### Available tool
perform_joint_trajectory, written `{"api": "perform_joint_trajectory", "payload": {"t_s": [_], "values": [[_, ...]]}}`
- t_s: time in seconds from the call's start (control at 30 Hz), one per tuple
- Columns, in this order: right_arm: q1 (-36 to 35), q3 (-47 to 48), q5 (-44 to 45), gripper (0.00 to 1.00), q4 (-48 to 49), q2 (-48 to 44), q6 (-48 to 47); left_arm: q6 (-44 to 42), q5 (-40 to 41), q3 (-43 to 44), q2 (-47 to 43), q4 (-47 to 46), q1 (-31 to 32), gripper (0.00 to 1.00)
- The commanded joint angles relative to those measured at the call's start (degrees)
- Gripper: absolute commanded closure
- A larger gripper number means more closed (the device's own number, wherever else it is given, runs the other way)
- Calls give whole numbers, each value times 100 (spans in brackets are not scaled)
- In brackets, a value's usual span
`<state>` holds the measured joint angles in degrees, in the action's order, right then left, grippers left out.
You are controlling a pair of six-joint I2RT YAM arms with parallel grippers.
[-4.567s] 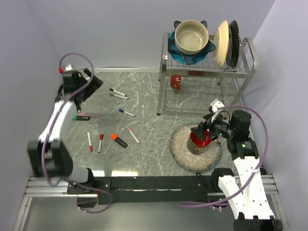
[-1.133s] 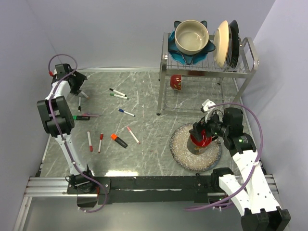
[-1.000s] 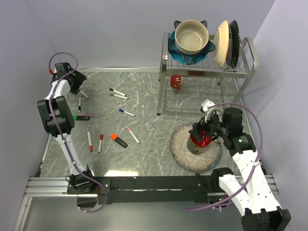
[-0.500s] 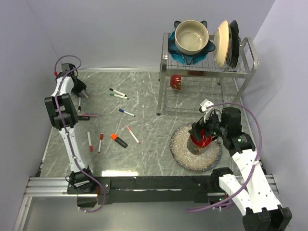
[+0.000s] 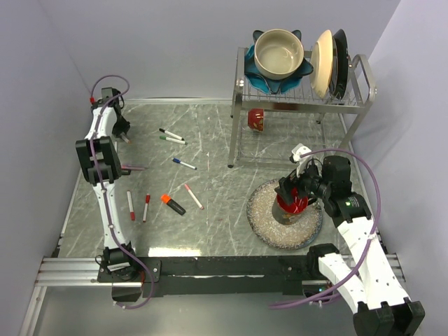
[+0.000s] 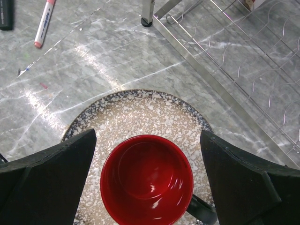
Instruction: Open the pen caps
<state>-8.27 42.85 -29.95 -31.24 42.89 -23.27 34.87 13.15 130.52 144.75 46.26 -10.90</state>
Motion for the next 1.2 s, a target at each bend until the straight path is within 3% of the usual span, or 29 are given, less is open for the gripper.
{"api": "perform_joint_trajectory", "payload": {"t_s": [0.0,0.27,0.47,0.67,0.83,1.17], "values": [[-60,30,51,0,206,-97,-20,-498,153,44,141,454,61,64],[-104,30,113,0,215,-150,-20,-1193,513,114,326,867,518,68],[-113,30,130,0,224,-185,-29,-1395,383,-509,46,710,589,85],[-113,22,113,0,215,-194,-38,-1378,-742,-1598,-1042,-186,746,99],[-104,4,78,0,224,-185,-64,-1062,-1568,-2600,-2028,-1151,782,99],[-96,-31,-300,0,163,-123,-108,123,-2878,-5902,-4242,-3498,633,99]]}}
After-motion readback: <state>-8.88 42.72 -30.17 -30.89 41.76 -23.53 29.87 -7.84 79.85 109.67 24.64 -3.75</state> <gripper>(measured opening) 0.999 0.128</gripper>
